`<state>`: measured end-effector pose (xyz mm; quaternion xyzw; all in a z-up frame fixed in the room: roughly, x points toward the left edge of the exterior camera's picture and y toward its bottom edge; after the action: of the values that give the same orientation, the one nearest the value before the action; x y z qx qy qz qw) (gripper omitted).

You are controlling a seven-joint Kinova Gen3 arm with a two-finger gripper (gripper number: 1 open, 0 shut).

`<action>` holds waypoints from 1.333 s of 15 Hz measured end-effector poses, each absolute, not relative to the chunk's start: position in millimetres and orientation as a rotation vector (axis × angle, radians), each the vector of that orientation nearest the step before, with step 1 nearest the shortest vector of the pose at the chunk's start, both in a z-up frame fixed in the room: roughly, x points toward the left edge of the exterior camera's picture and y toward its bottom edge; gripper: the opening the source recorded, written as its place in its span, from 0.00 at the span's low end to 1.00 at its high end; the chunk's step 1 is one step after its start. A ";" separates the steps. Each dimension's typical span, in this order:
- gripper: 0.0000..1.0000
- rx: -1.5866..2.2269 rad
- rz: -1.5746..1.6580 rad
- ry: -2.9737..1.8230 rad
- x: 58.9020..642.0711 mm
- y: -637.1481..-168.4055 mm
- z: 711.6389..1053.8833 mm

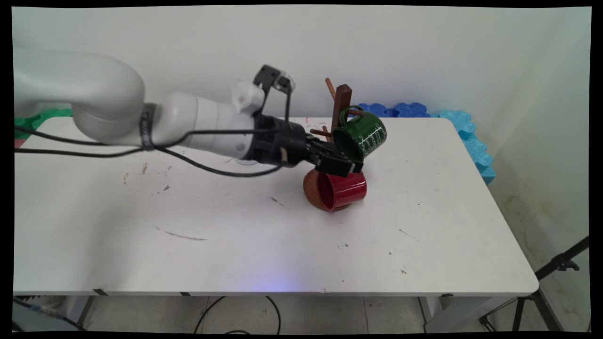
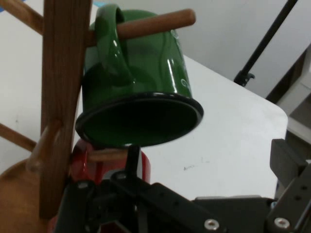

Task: Pick up the green mug from the rack

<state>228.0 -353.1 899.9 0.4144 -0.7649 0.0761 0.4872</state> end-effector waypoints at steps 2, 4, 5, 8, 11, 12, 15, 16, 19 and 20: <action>1.00 1.008 0.190 -1.832 219.3 -356.4 889.7; 1.00 1.004 0.194 -1.804 210.8 -359.5 882.2; 1.00 1.001 0.195 -1.791 206.4 -361.2 878.6; 1.00 0.993 0.197 -1.767 197.9 -363.8 871.0; 1.00 0.986 0.197 -1.748 191.5 -364.8 864.0; 1.00 0.984 0.197 -1.742 189.4 -365.2 861.9; 1.00 0.980 0.200 -1.716 183.3 -367.4 855.8; 1.00 0.978 0.201 -1.708 181.6 -368.3 854.6; 1.00 0.972 0.210 -1.678 176.8 -372.4 852.4; 1.00 0.971 0.212 -1.673 176.0 -373.1 852.1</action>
<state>176.0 -373.1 852.1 0.4123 -0.7106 0.0901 0.5630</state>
